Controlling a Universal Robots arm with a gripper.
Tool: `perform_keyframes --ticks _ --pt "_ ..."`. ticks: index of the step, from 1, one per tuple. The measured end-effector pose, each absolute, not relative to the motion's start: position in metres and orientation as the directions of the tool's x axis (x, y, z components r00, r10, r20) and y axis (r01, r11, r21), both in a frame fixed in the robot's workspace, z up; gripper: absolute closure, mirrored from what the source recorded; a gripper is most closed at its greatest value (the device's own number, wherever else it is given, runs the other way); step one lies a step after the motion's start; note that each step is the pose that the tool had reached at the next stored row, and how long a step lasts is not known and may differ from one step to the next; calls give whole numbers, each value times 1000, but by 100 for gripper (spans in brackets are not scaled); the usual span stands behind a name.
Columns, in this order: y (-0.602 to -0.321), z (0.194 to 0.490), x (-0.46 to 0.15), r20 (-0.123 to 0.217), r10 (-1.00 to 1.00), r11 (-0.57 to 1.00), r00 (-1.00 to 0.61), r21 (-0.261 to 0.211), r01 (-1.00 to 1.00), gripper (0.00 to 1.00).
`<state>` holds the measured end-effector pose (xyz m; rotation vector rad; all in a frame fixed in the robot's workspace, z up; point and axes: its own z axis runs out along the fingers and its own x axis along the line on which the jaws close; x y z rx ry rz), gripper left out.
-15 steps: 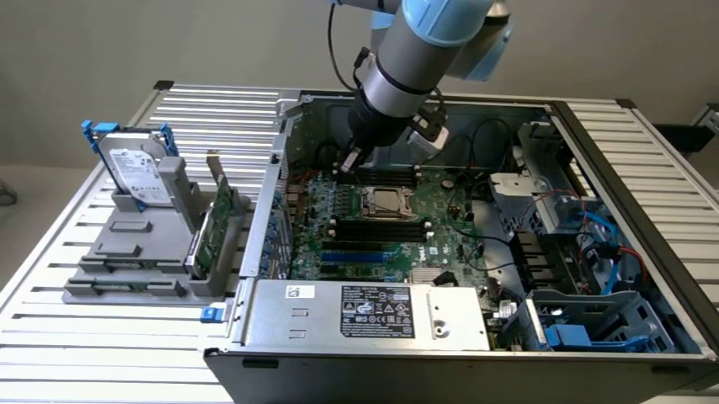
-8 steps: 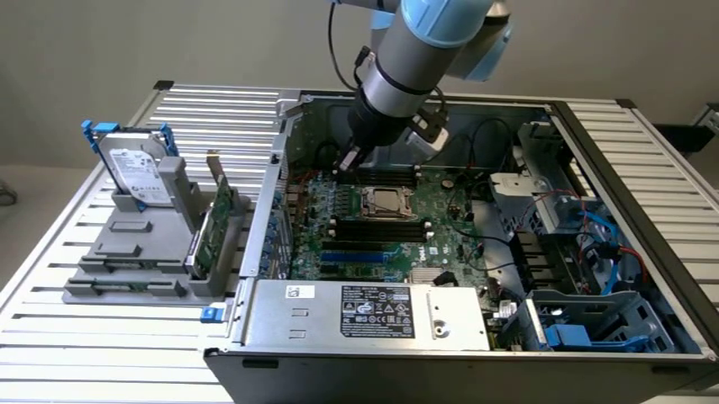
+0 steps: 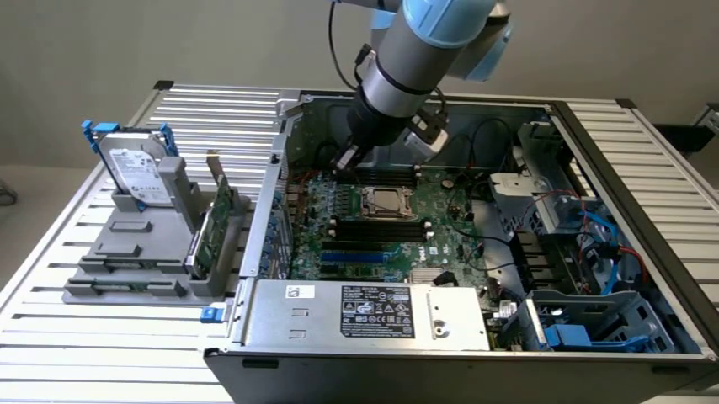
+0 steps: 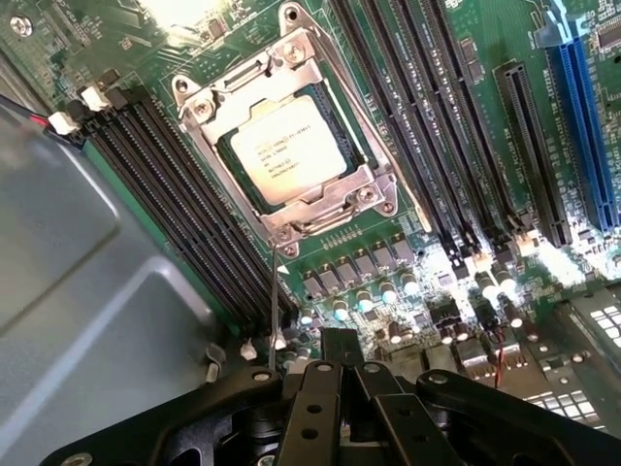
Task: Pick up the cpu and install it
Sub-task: 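Close the cpu cover, then install the first cpu locking lever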
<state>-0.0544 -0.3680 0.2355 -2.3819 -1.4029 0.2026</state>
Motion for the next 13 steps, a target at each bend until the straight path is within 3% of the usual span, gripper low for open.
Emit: perform_keyframes --ticks 13 --pt "-374 252 -65 59 860 -451 507 -380 808 89"
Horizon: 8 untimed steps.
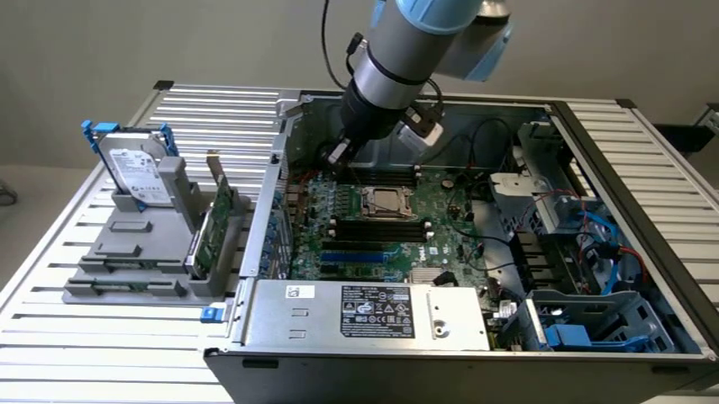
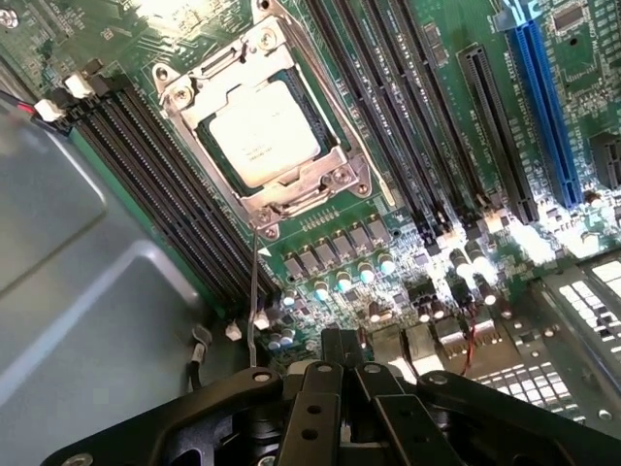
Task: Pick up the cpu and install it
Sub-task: 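Install the first cpu locking lever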
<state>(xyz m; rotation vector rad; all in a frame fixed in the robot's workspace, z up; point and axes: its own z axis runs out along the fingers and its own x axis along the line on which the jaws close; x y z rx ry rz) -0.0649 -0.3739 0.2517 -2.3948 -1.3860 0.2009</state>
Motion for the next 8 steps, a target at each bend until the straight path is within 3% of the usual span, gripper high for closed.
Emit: perform_keyframes --ticks 8 --pt "-373 263 -65 72 827 -500 558 -359 788 89"
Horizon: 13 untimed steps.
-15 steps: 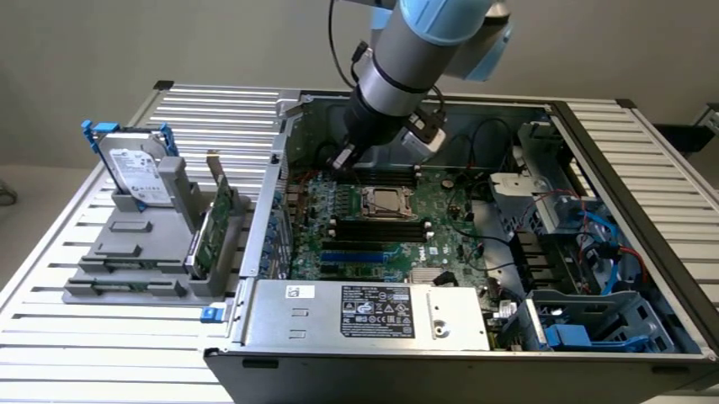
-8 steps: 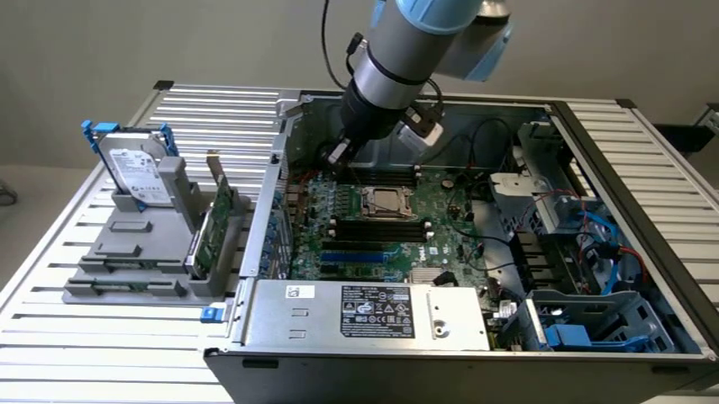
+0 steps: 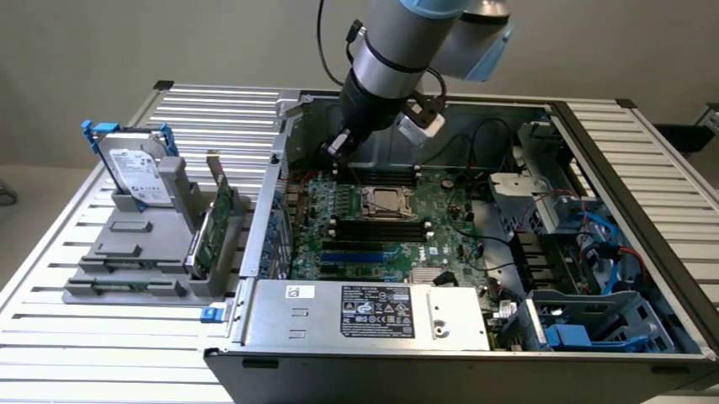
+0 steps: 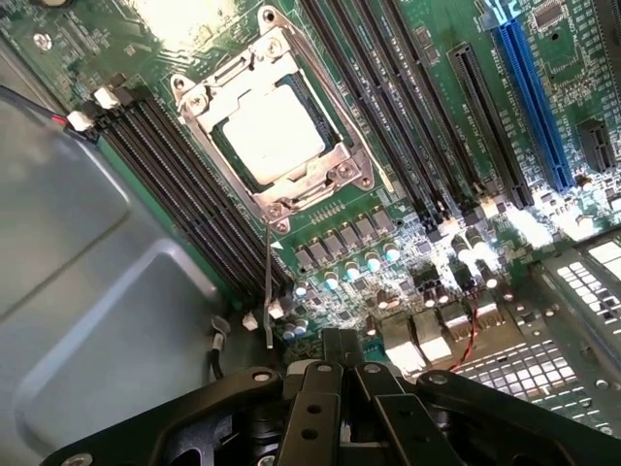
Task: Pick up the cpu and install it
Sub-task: 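Install the first cpu locking lever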
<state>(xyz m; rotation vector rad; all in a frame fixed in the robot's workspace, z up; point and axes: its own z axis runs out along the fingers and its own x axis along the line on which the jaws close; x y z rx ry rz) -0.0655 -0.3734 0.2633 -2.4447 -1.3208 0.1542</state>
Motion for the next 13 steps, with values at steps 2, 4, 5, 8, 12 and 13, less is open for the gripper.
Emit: perform_keyframes --ticks 2,4,5,8,12,13 --pt "-373 264 -65 75 814 -518 576 -356 778 89" --pt "-373 264 -65 75 800 -536 595 -355 766 89" --pt "-373 264 -66 75 793 -545 604 -355 759 89" --pt "-373 264 -67 75 773 -569 630 -355 741 89" --pt "-373 264 -78 75 765 -579 640 -355 734 89" --pt "-373 264 -81 75 762 -582 643 -355 732 89"
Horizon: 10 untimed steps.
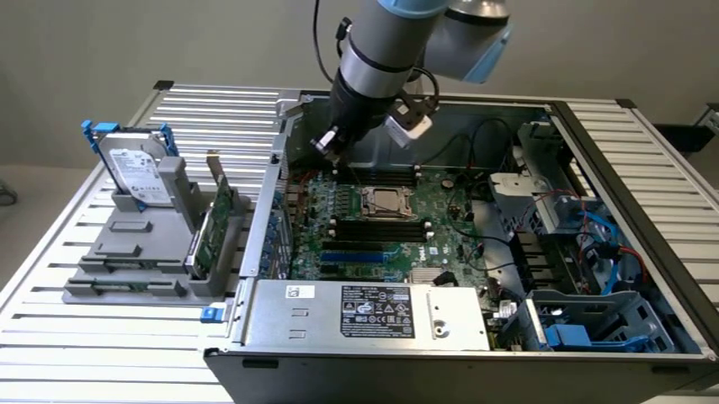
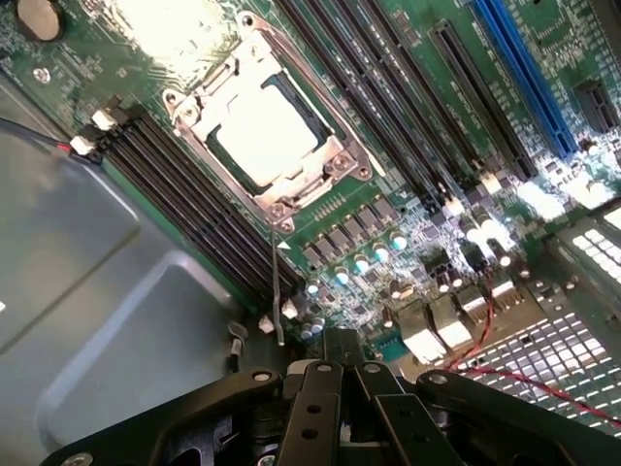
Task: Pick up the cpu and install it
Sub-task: 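Install the first cpu locking lever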
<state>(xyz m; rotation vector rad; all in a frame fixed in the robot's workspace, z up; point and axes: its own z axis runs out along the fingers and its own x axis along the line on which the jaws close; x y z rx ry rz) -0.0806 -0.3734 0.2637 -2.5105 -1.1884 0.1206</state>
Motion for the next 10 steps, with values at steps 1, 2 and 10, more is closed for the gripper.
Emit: perform_keyframes --ticks 1,2,10 --pt "-373 264 -82 76 759 -586 647 -355 728 89" --pt "-373 264 -83 76 753 -592 653 -354 724 89" --pt "-373 262 -84 84 696 -649 713 -350 675 89"
